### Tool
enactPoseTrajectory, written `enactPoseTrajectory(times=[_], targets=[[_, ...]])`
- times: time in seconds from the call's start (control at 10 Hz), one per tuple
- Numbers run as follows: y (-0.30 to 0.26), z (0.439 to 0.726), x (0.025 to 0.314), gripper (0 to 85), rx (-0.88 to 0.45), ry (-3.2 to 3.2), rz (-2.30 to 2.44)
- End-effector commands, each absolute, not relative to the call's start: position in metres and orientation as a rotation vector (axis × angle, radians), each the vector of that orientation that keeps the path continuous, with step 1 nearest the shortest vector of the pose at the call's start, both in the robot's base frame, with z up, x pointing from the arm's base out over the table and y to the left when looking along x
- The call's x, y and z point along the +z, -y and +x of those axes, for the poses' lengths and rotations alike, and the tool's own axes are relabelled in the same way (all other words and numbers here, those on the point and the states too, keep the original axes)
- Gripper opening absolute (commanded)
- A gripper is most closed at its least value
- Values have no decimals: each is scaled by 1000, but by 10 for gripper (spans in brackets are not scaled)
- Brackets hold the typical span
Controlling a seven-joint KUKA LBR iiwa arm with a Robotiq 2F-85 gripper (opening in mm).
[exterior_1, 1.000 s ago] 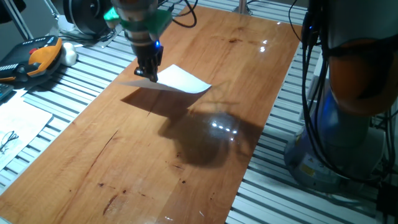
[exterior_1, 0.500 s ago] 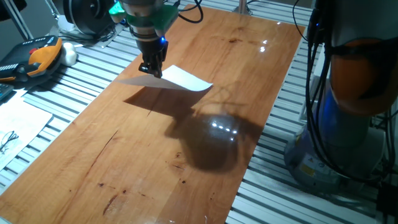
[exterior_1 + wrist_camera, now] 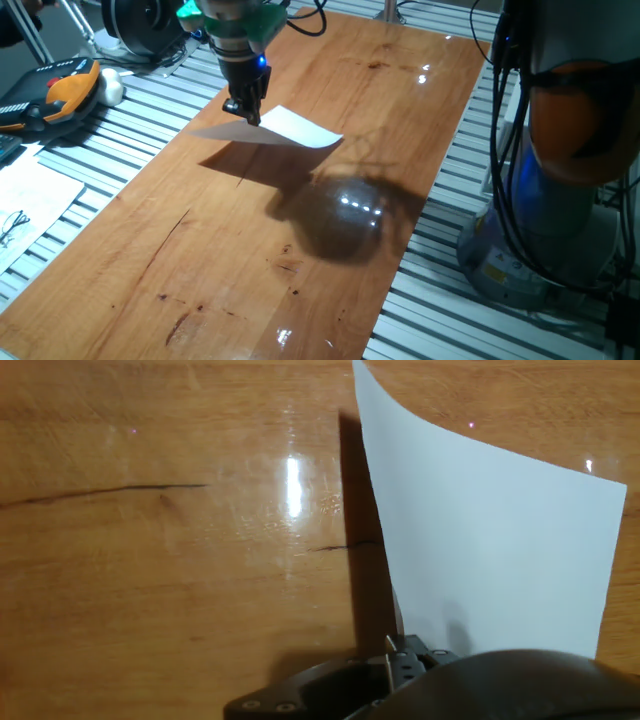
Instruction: Flip over and spread out the paper that is laid flat on the table
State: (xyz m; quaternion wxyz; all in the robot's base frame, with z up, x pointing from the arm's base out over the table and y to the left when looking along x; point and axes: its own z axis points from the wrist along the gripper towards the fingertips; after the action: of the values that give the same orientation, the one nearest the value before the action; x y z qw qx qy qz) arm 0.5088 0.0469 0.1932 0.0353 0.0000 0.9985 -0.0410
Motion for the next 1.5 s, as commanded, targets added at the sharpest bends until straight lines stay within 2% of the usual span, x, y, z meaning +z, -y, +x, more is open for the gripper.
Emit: enactPoseTrajectory(times=[0.0, 0.3, 0.9, 1.0, 1.4], targets=[[-47, 509, 193, 0, -133, -3077, 35], [-47, 509, 193, 0, -173, -3110, 129], [-47, 509, 193, 0, -90, -3133, 277], [-48, 509, 199, 0, -59, -3132, 313], [-52, 504, 252, 0, -135, -3127, 257]])
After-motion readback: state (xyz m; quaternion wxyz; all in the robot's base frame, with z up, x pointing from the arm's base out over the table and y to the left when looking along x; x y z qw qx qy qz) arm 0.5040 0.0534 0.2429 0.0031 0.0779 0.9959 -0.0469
